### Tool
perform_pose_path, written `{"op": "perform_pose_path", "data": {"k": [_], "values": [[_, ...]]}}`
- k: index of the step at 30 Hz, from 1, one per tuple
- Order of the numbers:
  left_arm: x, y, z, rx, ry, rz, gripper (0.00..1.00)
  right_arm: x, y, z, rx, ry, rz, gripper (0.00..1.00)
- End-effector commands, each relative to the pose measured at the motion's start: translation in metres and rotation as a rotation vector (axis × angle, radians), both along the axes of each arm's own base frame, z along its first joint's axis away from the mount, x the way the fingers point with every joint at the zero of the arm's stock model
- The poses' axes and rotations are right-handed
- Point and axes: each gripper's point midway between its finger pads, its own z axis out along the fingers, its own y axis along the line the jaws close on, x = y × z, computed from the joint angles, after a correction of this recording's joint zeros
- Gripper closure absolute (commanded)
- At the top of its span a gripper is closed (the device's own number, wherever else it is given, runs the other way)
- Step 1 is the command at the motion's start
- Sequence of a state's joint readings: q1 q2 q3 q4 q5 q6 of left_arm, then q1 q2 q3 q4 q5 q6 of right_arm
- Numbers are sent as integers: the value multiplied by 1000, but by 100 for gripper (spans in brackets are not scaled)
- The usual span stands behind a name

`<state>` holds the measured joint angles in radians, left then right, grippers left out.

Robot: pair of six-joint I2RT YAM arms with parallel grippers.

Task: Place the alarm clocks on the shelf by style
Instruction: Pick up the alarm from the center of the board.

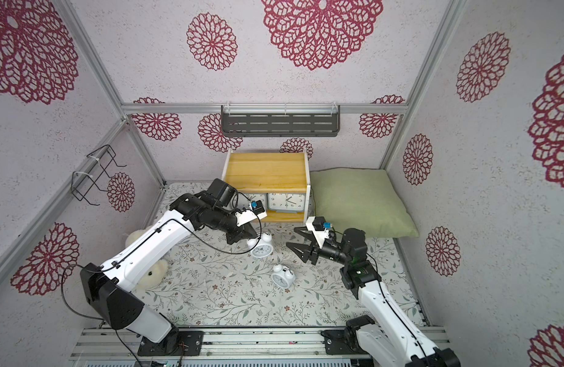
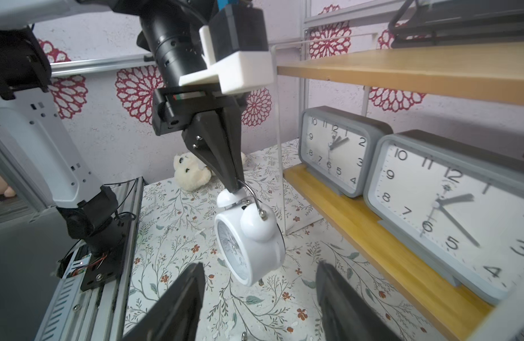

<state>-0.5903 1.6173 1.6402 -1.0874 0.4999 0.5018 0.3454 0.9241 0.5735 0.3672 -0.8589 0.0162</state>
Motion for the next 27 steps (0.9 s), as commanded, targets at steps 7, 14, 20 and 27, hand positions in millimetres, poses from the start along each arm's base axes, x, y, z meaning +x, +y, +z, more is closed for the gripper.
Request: {"op": "perform_pose_path", "data": {"k": [7, 14, 20, 27], "values": [[-33, -13, 27, -69, 48, -194, 100, -6, 38, 16, -77, -32, 209, 58], [-31, -15, 27, -47, 60, -202, 100, -7, 54, 20, -105, -52, 268, 63], [-28, -17, 29, -46, 45, -201, 100, -10, 62, 18, -129, -41, 309, 63], [-26, -20, 30, -47, 41, -201, 99, -9, 69, 13, -138, -28, 328, 63]]}}
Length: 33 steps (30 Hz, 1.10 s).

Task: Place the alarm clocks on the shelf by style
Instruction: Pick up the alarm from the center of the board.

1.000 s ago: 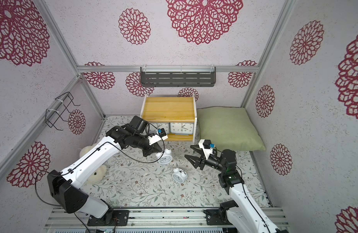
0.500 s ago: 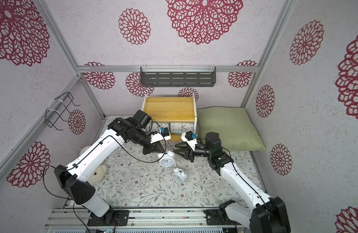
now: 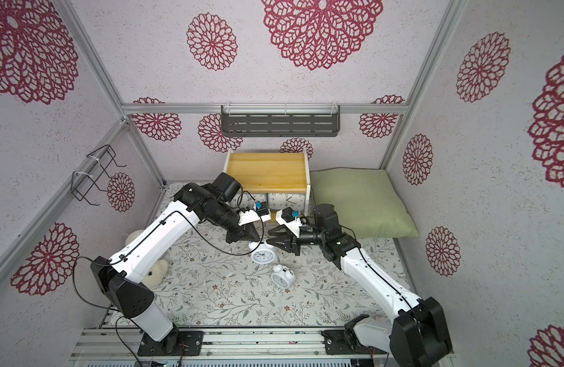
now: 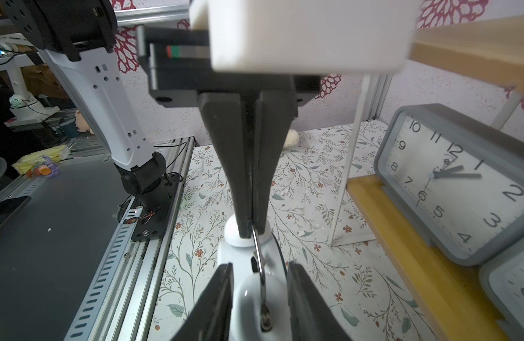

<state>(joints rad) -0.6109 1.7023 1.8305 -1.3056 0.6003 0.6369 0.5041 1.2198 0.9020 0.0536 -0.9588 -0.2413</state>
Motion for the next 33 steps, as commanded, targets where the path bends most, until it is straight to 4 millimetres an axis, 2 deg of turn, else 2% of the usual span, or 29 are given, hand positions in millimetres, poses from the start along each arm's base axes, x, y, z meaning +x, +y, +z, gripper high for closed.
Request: {"op": "perform_pose_path", "data": {"k": [1, 7, 13, 17, 18, 22, 24, 28, 31, 33], "values": [[-2, -9, 9, -40, -11, -31, 99, -5, 5, 12, 17, -35, 42, 63], [-1, -12, 10, -45, -19, -33, 98, -4, 9, 11, 12, -29, 48, 71], [1, -13, 11, -48, -29, -31, 93, -3, 11, 10, 7, -30, 48, 87], [7, -14, 13, -55, -61, -4, 78, 0, 10, 9, -4, -44, 22, 98], [11, -14, 15, -59, -81, 14, 70, 1, 9, 9, -8, -51, 13, 100], [26, -10, 24, -119, -190, 112, 43, 4, 6, 13, -7, -82, -16, 100], [35, -4, 33, -172, -244, 179, 33, 5, 4, 16, -3, -94, -28, 100], [46, 21, 58, -341, -274, 291, 24, 7, -4, 32, 34, -116, -37, 100], [44, 39, 64, -448, -286, 317, 20, 7, -13, 48, 76, -120, -14, 100], [39, 44, 60, -476, -287, 311, 19, 5, -17, 60, 101, -131, 10, 100]]}}
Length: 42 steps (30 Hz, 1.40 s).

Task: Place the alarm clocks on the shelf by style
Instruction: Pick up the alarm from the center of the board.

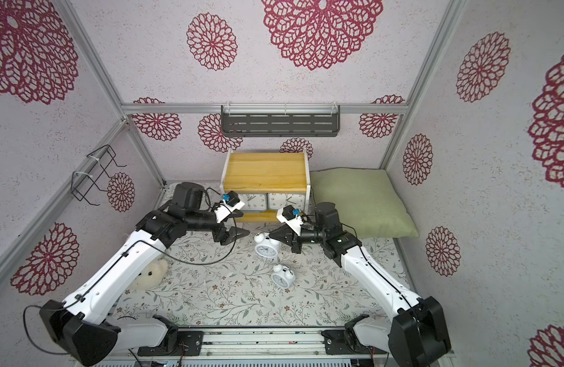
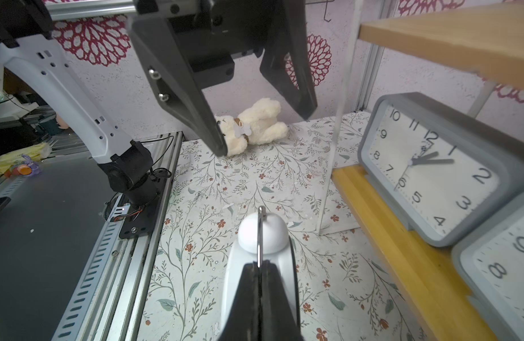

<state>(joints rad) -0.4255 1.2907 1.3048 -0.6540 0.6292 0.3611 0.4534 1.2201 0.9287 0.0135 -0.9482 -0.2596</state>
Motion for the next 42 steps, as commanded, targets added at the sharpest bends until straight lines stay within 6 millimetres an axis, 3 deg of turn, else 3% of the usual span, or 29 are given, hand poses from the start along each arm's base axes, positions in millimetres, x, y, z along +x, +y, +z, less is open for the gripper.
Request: {"op": "perform_pose_path", "data": {"k": [1, 7, 13, 24, 30, 42], "values": [[-3, -7, 19, -132, -71, -51, 19, -12, -6, 62, 120, -131, 79, 100], [-22, -12, 3, -132, -93, -175, 19, -25, -10, 90, 165, -134, 199, 100], [-23, -15, 0, -130, -101, -216, 18, -24, -7, 99, 169, -120, 240, 100], [-39, -32, -3, -138, -55, -363, 17, -17, -4, 99, 163, -112, 227, 100], [-32, -39, -7, -116, -35, -356, 18, -16, -1, 98, 161, -108, 229, 100], [-28, -45, -8, -109, -16, -356, 30, -13, 2, 97, 157, -108, 219, 100]]}}
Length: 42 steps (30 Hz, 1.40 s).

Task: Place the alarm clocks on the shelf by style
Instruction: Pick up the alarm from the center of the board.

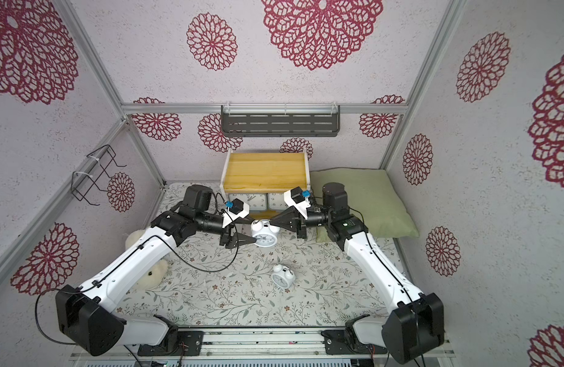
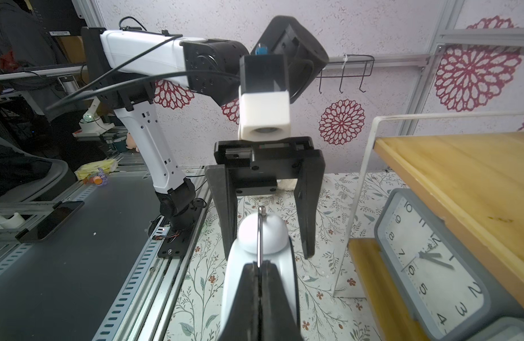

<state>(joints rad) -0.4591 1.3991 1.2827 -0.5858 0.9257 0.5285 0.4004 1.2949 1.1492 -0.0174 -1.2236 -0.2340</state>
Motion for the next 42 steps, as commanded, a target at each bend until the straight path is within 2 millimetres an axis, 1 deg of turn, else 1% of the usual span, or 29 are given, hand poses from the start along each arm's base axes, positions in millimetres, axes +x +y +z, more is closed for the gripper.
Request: {"op": "perform_pose_path", "data": {"k": [1, 3, 5, 9, 10, 11, 13, 14, 16, 18, 23, 24, 25, 26, 28, 31, 33, 35, 37, 39, 42], "values": [[-3, -4, 6, -4, -4, -18, 34, -3, 1, 23, 33, -65, 8, 100], [-3, -5, 6, -2, 1, -20, 39, -2, 2, 22, 30, -58, 4, 100], [-3, -6, 7, -3, 2, -26, 48, -1, 2, 21, 28, -56, 1, 100], [-3, -7, 9, -3, 6, -21, 71, 1, 2, 19, 21, -54, -19, 100], [-3, -7, 10, -2, 5, -18, 74, 2, 2, 18, 20, -57, -25, 100], [-2, -6, 11, -1, 3, -12, 76, 3, 2, 18, 19, -59, -37, 100], [-3, -5, 13, -2, -1, -4, 79, 5, 1, 18, 18, -68, -59, 91], [-3, -5, 15, -3, -6, 3, 79, 6, 0, 19, 19, -73, -71, 83], [-1, -3, 19, -7, -8, 23, 82, 7, -2, 20, 25, -83, -86, 74], [0, -2, 23, -13, -15, 41, 84, 5, -3, 23, 35, -92, -92, 71], [5, 0, 33, -34, -36, 93, 88, 10, -8, 30, 51, -107, -146, 52], [6, 1, 37, -40, -41, 104, 88, 12, -11, 32, 55, -109, -164, 50], [7, 2, 41, -48, -47, 118, 88, 15, -15, 36, 65, -114, -192, 46], [7, 3, 46, -58, -55, 132, 88, 19, -21, 39, 76, -123, -232, 40], [8, 5, 58, -83, -76, 158, 88, 26, -33, 47, 104, -141, -318, 33], [10, 10, 83, -139, -99, 211, 87, 38, -55, 59, 145, -164, -466, 30], [10, 12, 101, -176, -126, 238, 86, 46, -69, 62, 162, -168, -566, 29], [10, 16, 118, -211, -144, 271, 86, 54, -84, 61, 169, -165, -678, 28], [12, 19, 135, -241, -155, 307, 86, 58, -96, 58, 171, -159, -748, 28], [17, 24, 149, -262, -168, 350, 86, 63, -107, 54, 173, -145, -813, 28], [30, 30, 166, -289, -161, 416, 86, 72, -119, 47, 167, -122, -894, 28]]}}
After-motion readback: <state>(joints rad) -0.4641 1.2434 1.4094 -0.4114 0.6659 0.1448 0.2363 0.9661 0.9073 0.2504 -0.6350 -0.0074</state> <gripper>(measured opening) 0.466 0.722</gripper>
